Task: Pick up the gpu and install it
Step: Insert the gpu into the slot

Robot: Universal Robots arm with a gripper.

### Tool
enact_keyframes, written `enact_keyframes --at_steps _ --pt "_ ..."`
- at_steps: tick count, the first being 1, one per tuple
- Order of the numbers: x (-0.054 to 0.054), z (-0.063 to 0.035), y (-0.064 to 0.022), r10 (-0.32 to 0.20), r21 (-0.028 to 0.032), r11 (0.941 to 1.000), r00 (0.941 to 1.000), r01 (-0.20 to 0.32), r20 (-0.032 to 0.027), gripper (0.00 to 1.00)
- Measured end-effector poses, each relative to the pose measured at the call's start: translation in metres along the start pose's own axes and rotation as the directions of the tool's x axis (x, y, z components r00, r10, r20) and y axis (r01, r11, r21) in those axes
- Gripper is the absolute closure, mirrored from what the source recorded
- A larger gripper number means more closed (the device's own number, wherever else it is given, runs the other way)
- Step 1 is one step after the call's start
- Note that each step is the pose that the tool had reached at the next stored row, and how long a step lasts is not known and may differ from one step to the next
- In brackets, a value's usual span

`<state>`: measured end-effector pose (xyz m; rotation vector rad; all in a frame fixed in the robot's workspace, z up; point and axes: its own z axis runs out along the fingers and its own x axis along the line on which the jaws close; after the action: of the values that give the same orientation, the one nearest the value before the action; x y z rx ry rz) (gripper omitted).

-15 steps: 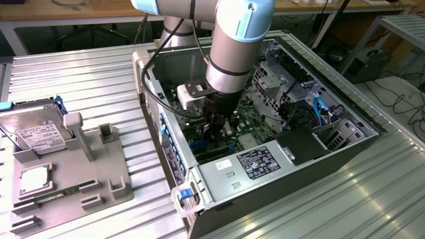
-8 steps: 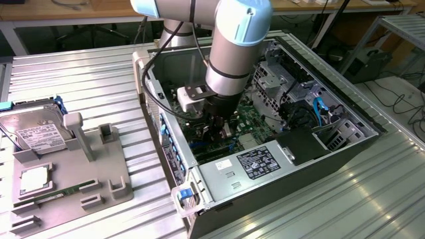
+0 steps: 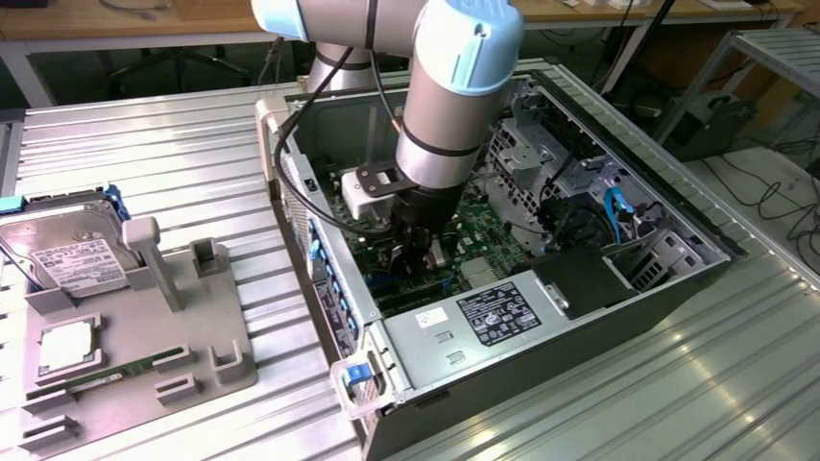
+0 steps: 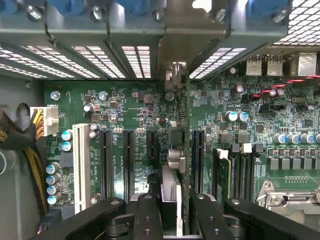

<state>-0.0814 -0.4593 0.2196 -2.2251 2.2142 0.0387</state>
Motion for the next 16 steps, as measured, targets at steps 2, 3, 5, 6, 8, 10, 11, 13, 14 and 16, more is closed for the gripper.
enact_keyframes --at_steps 2,3,5,6,8,10,11,13,14,16 --pt "0.0 0.0 0.0 0.0 0.0 1.0 1.0 0.0 0.0 0.72" --pt "0.0 0.0009 0.0 0.0 0.0001 1.0 1.0 0.0 0.0001 0.72" --pt "0.0002 0.0042 0.0 0.0 -0.0005 1.0 1.0 0.0 -0.0011 0.72" --pt "0.0003 0.0056 0.0 0.0 -0.0007 1.0 1.0 0.0 -0.0015 0.72" --pt "0.0003 0.0061 0.0 0.0 -0.0006 1.0 1.0 0.0 -0.0015 0.72" --pt "0.0001 0.0067 -0.0001 0.0 0.0 1.0 1.0 0.0 -0.0001 0.72" --pt "0.0001 0.0068 -0.0001 0.0 0.0 1.0 1.0 0.0 0.0 0.72" --pt "0.0002 0.0067 -0.0001 0.0 -0.0001 1.0 1.0 0.0 -0.0002 0.72" --pt "0.0001 0.0068 -0.0001 0.0 -0.0001 1.0 1.0 0.0 0.0004 0.72" --pt "-0.0001 0.0074 -0.0001 0.0 0.0008 1.0 1.0 0.0 0.0019 0.71"
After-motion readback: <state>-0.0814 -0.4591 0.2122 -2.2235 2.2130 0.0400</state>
